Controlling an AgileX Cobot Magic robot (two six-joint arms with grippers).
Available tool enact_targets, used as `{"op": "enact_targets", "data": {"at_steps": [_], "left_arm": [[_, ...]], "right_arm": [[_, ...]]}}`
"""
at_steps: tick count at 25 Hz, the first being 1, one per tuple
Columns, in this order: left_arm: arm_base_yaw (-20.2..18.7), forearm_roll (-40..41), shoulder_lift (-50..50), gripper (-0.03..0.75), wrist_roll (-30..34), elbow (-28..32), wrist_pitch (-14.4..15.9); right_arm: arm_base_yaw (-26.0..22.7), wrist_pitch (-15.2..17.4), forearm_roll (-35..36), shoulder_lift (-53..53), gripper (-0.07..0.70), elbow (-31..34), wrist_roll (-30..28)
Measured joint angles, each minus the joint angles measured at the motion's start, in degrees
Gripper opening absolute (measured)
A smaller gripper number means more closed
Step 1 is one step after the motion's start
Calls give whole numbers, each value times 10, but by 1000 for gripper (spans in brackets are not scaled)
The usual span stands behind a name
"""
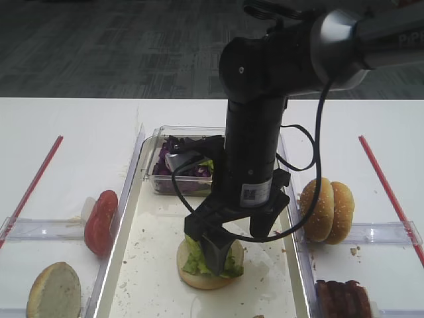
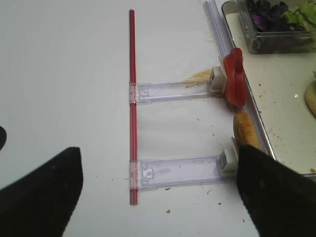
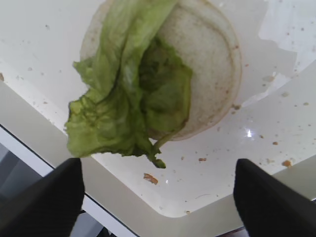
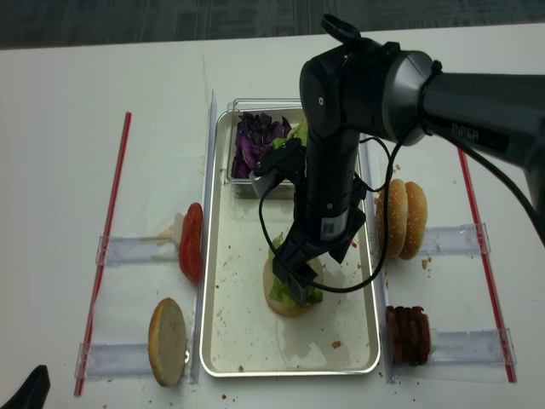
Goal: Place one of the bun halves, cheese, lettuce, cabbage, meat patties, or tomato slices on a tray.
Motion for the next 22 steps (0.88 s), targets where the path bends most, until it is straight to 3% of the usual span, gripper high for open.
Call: {"op": "enact_targets", "data": {"at_steps": [6, 16, 22], "left_arm": [[0, 0, 0, 616, 0, 0, 0], [0, 0, 0, 616, 0, 0, 0], [0, 0, 0, 616, 0, 0, 0]], "right_arm": [[0, -3, 0, -20, 644, 0, 0], [0, -2, -2, -189, 645, 0, 18], [0, -7, -34, -204, 645, 1, 39]]}}
